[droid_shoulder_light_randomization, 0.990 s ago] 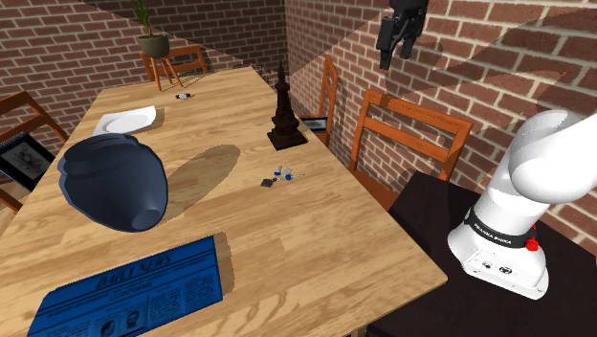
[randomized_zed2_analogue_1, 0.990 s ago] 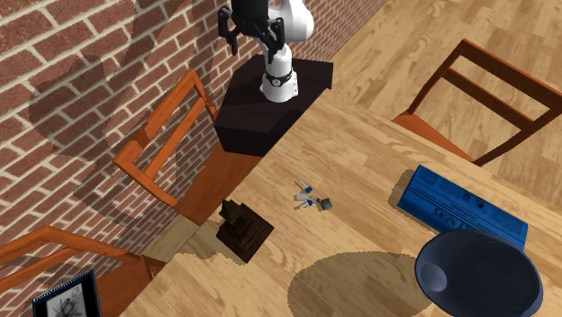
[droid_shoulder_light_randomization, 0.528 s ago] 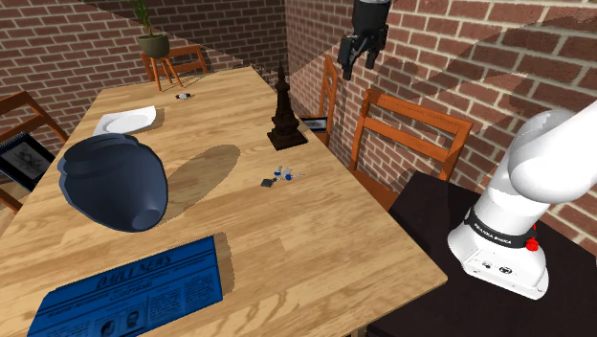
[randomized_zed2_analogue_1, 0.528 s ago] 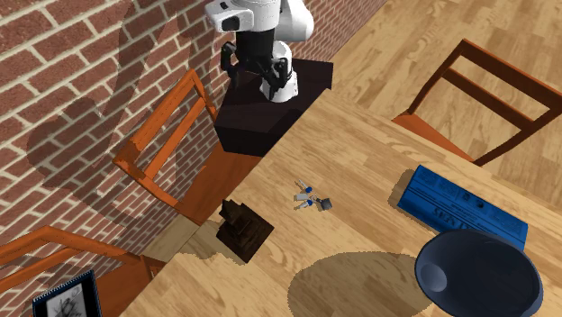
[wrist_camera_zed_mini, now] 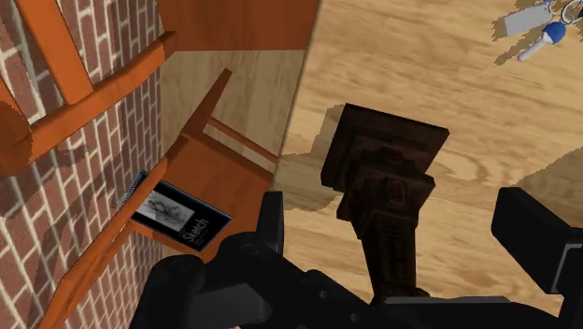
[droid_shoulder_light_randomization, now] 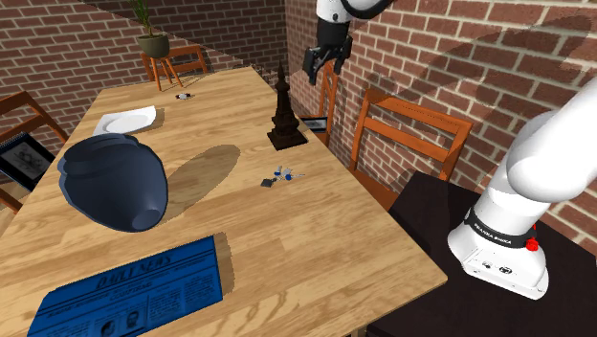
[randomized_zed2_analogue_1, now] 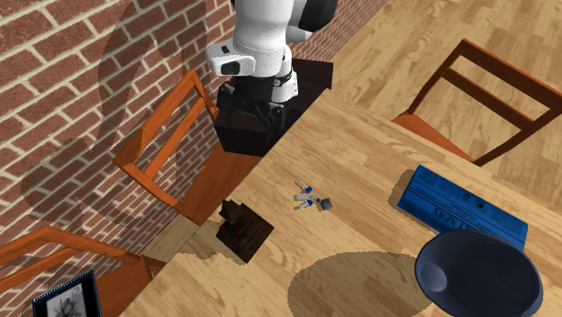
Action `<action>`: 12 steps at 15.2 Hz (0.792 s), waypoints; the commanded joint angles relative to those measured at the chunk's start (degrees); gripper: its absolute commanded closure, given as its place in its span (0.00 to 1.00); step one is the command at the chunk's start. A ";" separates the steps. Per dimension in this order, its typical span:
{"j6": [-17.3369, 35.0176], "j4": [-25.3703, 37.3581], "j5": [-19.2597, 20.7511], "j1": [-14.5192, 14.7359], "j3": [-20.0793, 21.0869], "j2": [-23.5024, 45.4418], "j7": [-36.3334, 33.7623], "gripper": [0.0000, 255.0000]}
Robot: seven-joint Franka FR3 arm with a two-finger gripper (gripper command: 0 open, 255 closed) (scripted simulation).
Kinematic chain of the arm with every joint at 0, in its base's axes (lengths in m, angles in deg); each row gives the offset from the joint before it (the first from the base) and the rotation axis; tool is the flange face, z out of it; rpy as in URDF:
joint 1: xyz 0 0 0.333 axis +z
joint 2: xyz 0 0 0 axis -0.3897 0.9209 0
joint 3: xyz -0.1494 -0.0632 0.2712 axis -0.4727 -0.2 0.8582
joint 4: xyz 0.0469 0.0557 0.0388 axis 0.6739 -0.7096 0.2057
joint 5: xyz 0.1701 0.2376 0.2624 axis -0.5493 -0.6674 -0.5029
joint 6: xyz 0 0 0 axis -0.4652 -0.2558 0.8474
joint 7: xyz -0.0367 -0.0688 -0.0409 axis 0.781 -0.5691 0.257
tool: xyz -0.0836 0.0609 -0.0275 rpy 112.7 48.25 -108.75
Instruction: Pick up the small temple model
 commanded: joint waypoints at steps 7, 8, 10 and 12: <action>8.35 11.75 9.83 -1.75 3.01 15.61 -10.53 0.00; 8.93 13.58 11.30 -1.77 3.17 17.60 -11.89 0.00; 9.80 17.54 14.27 -1.56 3.25 21.62 -14.54 0.00; 10.11 19.79 15.81 -1.30 3.14 23.77 -15.87 0.00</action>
